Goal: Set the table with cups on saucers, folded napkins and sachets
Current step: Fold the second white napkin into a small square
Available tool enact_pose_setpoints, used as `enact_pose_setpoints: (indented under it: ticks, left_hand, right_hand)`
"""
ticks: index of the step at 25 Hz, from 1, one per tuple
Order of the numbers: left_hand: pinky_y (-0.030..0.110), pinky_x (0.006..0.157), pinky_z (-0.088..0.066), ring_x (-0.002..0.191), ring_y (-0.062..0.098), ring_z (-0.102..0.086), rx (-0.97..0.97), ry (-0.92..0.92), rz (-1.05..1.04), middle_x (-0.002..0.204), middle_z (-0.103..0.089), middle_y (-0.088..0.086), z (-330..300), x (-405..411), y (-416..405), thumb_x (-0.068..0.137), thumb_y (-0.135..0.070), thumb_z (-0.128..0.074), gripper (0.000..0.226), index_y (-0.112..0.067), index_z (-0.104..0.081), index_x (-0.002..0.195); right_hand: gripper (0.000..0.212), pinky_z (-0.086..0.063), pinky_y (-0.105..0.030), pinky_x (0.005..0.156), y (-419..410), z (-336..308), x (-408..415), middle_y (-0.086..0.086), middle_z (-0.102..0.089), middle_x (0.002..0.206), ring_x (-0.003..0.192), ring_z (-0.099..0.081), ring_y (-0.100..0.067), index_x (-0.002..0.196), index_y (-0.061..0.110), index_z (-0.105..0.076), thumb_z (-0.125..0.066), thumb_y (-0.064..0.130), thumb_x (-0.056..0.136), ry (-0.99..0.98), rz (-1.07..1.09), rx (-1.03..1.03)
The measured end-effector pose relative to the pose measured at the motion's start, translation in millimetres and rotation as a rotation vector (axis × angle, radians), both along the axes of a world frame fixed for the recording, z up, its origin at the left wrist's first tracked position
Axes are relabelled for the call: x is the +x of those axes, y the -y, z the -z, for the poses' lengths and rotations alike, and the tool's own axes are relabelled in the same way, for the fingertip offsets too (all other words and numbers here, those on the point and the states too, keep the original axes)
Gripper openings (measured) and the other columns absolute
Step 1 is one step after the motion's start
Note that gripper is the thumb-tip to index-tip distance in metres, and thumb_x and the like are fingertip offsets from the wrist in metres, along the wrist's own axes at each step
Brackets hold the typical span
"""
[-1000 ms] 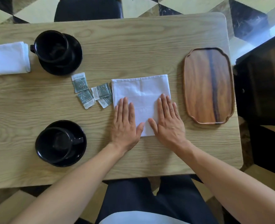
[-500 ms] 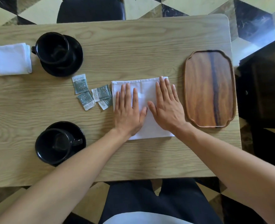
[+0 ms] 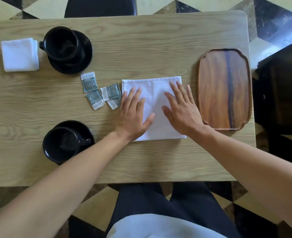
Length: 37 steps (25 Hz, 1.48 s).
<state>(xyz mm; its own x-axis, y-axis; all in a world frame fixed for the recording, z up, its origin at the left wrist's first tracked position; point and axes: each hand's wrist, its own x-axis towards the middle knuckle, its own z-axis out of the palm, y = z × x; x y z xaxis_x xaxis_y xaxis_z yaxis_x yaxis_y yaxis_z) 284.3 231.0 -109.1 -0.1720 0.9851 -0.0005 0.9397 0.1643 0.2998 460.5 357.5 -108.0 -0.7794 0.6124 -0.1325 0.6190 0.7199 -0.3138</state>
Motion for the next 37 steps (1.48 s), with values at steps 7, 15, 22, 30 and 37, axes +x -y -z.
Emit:
enact_pose_setpoints:
  ticks: [7, 15, 22, 30, 37]
  left_hand:
    - [0.045, 0.076, -0.051, 0.087, 0.033, -0.062, 0.023, 0.017, 0.449, 0.09, -0.063, 0.013, -11, -15, 104, 0.097, -0.008, -0.057, 0.016, -0.001, -0.067, 0.087]
    - [0.04, 0.063, -0.057, 0.095, 0.034, -0.065, -0.03, -0.026, 0.336, 0.097, -0.066, 0.016, -25, -15, 103, 0.096, -0.004, -0.062, 0.012, 0.004, -0.069, 0.09]
    - [0.034, 0.049, -0.053, 0.079, 0.028, -0.063, -0.107, -0.194, 0.324, 0.085, -0.065, 0.014, -21, -11, 99, 0.074, 0.013, -0.071, 0.015, 0.0, -0.065, 0.074]
    - [0.053, 0.107, -0.044, 0.119, 0.041, -0.06, 0.052, 0.165, 0.203, 0.106, -0.065, 0.024, -20, -12, 92, 0.088, -0.007, -0.044, 0.013, 0.0, -0.056, 0.086]
    - [0.047, 0.101, -0.049, 0.127, 0.037, -0.057, 0.066, 0.406, -0.008, 0.123, -0.065, 0.026, -17, -1, 100, 0.098, -0.016, -0.035, 0.027, 0.0, -0.052, 0.111]
  right_hand:
    - [0.021, -0.046, -0.043, 0.095, 33, -10, 85, -0.004, -0.062, 0.109, 0.104, -0.058, -0.026, 0.104, 0.014, -0.072, -0.073, 0.014, 0.083, -0.141, -0.305, -0.049]
    - [0.022, -0.051, -0.045, 0.1, 16, -10, 96, -0.008, -0.069, 0.11, 0.104, -0.067, -0.032, 0.107, 0.005, -0.074, -0.075, 0.007, 0.084, -0.174, -0.459, 0.014]
    - [0.011, -0.056, -0.044, 0.094, 17, -15, 97, -0.009, -0.076, 0.107, 0.103, -0.073, -0.028, 0.093, 0.003, -0.077, -0.067, 0.007, 0.093, -0.261, -0.542, 0.158]
    - [0.018, -0.04, -0.036, 0.112, 25, -22, 90, -0.014, -0.071, 0.114, 0.119, -0.063, -0.033, 0.096, 0.001, -0.063, -0.049, 0.01, 0.091, -0.22, -0.219, -0.068]
    - [0.034, -0.026, -0.016, 0.115, 29, -21, 88, -0.012, -0.071, 0.117, 0.119, -0.062, -0.033, 0.109, -0.002, -0.06, -0.036, 0.013, 0.091, -0.285, -0.023, -0.282]
